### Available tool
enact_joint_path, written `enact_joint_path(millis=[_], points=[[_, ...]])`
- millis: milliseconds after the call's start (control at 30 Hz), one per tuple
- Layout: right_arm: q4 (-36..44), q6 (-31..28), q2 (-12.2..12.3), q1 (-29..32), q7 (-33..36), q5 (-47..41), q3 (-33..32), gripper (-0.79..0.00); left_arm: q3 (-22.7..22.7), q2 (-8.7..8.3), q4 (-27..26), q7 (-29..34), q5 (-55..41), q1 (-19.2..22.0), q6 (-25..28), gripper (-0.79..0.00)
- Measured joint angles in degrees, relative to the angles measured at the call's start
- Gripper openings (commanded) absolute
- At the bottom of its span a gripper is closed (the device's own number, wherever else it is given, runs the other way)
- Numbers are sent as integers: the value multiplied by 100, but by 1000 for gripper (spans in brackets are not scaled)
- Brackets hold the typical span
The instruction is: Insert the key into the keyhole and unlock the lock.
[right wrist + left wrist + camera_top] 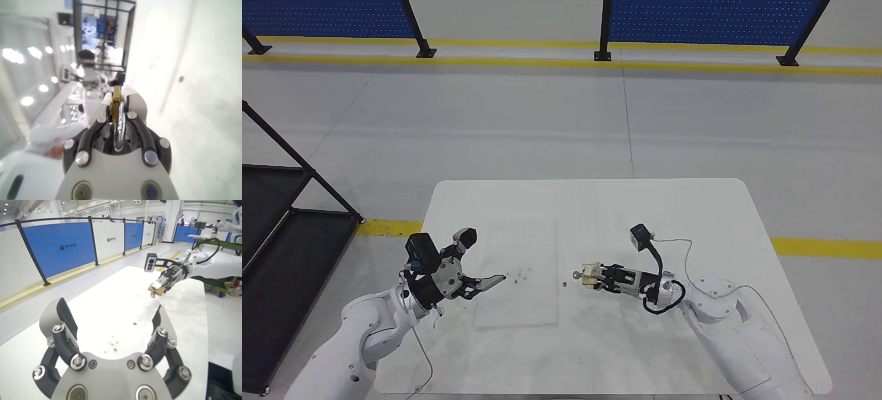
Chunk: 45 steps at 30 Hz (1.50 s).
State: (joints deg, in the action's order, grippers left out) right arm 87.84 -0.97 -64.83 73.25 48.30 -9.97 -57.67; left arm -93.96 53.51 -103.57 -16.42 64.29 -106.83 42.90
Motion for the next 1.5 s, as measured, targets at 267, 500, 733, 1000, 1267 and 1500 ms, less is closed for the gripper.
enact_joint_path(millis=[267, 500, 733, 1000, 1267, 1500], points=[[360, 1768, -20, -190, -419, 1589, 513, -785, 0, 0, 0, 0, 0, 0, 0, 0], [356, 2339, -78, -324, -543, 2044, 812, -785, 0, 0, 0, 0, 0, 0, 0, 0], [413, 2572, -81, -297, -588, 2262, 855, -785, 0, 0, 0, 0, 0, 0, 0, 0], [508, 2735, -64, -254, -561, 2430, 815, 0, 0, 0, 0, 0, 0, 0, 0, 0], [962, 3123, -13, -116, -751, 3190, 861, 0, 0, 0, 0, 0, 0, 0, 0, 0], [1705, 3283, 52, 366, -1738, 3939, 681, 0, 0, 0, 0, 0, 0, 0, 0, 0]])
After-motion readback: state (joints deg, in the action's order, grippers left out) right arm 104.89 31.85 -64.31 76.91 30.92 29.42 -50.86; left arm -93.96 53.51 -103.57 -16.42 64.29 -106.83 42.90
